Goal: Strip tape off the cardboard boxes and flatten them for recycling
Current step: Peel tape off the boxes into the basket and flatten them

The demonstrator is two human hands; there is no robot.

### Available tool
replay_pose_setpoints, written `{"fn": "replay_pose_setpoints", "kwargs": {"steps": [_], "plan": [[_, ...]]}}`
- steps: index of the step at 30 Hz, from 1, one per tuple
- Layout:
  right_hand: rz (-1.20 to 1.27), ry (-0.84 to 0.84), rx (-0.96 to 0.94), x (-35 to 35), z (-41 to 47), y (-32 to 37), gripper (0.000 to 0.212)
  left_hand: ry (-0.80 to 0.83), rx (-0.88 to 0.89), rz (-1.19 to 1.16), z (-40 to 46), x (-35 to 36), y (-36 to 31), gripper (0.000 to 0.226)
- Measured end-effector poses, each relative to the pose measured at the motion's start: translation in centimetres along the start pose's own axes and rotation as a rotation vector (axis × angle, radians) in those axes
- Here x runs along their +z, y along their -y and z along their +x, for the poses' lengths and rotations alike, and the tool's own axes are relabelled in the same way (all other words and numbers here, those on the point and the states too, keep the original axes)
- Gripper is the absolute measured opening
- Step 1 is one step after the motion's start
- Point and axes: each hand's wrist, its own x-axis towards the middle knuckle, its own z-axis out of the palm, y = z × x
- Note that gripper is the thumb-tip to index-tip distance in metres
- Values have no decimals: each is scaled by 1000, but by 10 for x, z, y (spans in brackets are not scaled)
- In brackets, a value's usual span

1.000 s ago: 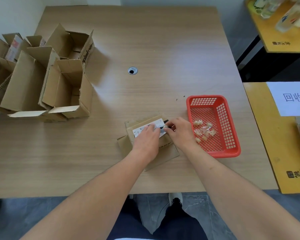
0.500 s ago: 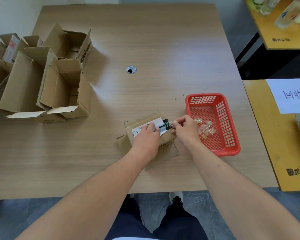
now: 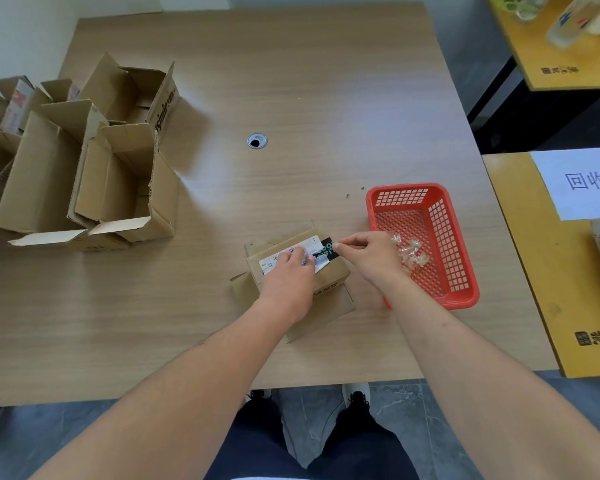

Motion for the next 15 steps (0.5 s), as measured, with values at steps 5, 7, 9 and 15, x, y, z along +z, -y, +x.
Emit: {"fn": "replay_pose_setpoints", "kwargs": {"steps": [5,7,9,15], "plan": [[182,-27,131,1,8,-4,22,-6,-1,-20,-2,-3,-1,61],[211,9,166,5,11,-6,21,-10,-6,-26,-4,-4,-1,59],[191,85,152,11,13,-9,19,-13,-6,-28,-5,-5,0,58],[281,79,119,9,6,-14,9,4,-10,-19,-6,-9,6,56]]}}
